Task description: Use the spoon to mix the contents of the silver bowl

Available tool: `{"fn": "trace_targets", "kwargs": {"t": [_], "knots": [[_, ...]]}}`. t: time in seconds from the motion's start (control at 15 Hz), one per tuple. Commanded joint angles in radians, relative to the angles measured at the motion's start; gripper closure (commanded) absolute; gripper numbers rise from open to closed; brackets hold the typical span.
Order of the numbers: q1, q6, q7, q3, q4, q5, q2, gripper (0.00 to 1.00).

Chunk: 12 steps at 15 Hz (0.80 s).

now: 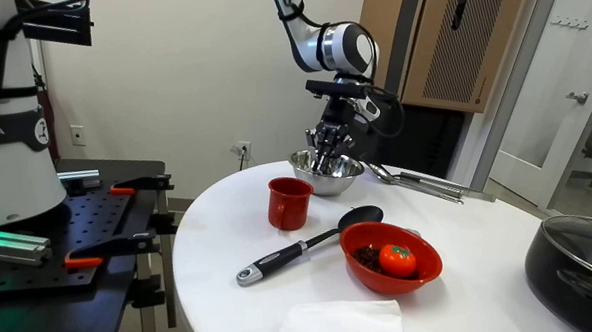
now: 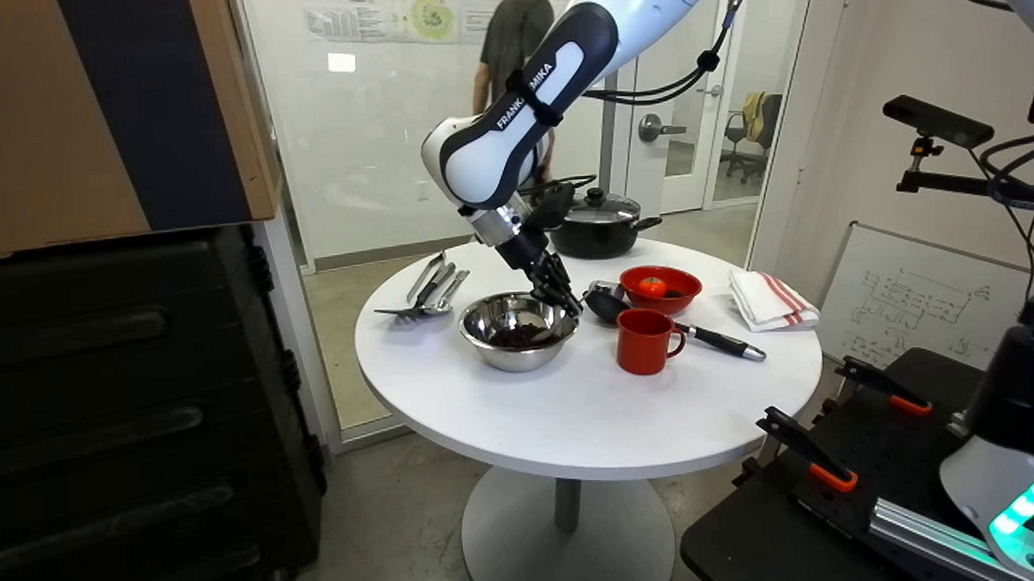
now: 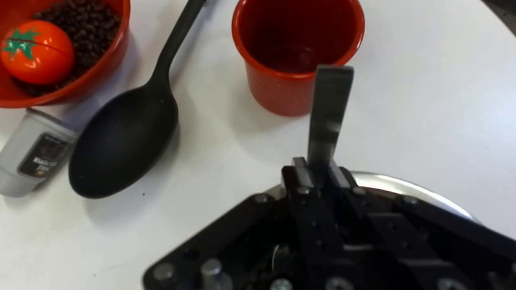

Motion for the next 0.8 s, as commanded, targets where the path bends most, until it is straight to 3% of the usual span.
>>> {"fn": "trace_targets", "kwargs": {"t": [0.0,0.4,0.73], "knots": [[0.009,-0.128,-0.068,0.009,-0.004,-0.024,-0.006,0.97],[0.005,-0.275,-0.153,0.039,0.020,-0.034,0.025,0.97],[-0.010,-0.164,-0.106,0.053,0.011,-0.004,0.027,0.97]]}}
